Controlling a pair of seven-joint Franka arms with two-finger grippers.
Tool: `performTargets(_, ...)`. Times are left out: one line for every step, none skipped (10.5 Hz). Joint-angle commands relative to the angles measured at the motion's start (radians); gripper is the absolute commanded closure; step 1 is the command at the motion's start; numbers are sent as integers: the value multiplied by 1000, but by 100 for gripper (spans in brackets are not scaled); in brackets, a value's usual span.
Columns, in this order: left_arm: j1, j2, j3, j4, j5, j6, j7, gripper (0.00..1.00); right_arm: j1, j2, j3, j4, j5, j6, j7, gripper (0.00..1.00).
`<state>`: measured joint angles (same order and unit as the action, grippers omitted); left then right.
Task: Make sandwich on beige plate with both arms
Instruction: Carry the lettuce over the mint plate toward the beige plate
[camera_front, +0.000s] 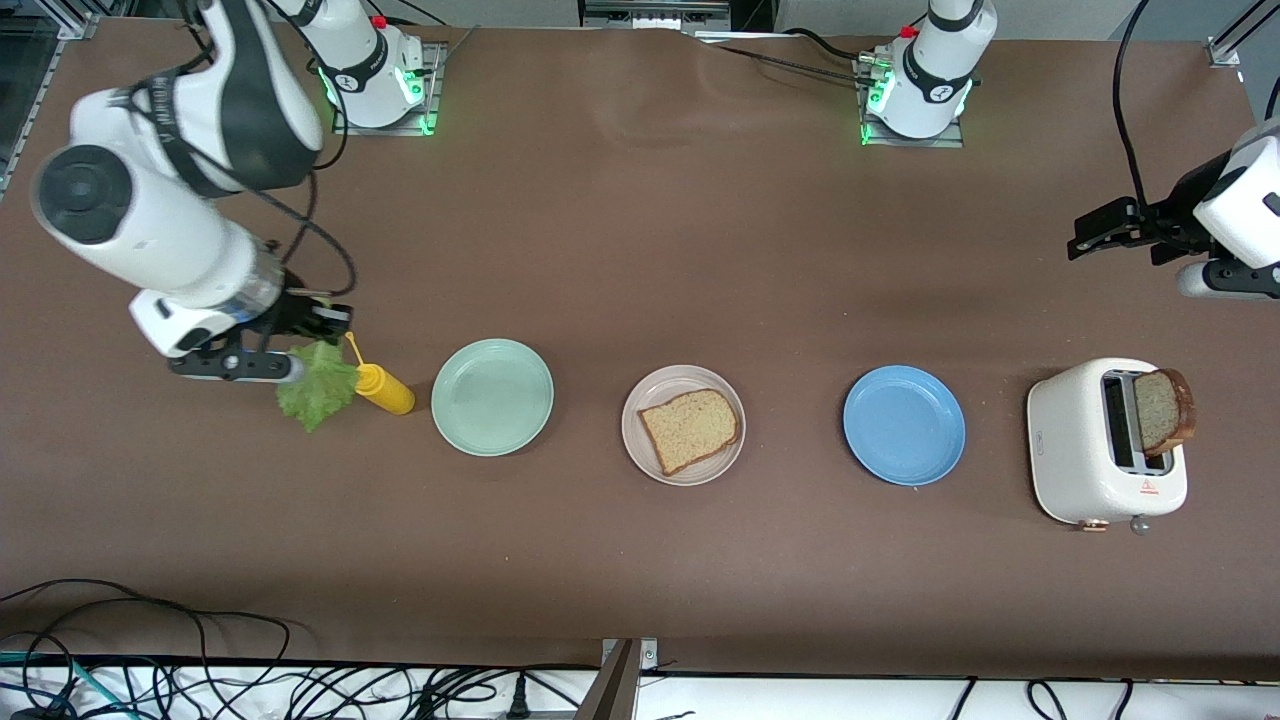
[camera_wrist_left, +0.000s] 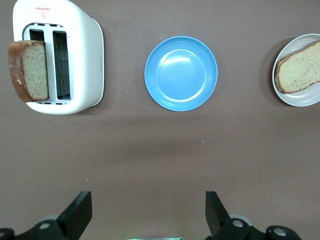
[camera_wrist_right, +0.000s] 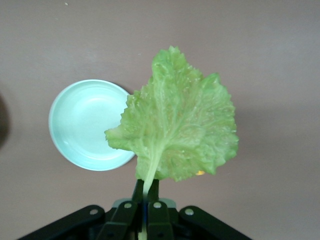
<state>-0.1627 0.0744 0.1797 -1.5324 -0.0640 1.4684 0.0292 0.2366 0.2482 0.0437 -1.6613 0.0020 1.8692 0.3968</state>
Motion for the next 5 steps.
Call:
performTargets(-9,18,-2,31,29,-22,-12,0,94,94,-7,113,6,-24,242,100)
performTargets(-12,39,-3,31,33,-22,-50,0,142,144,-7,171,4,-19,352,100)
performTargets(-12,41,-2,31,27,-22,-96,0,182,202,-7,243,4,-15,472,100)
performTargets(-2,41,-2,32,14,-22,-89,0,223,267,-7,320,4,-7,587,100)
performTargets(-5,41,-2,32,1,-22,-84,0,254,322,-7,374,4,28,693,100)
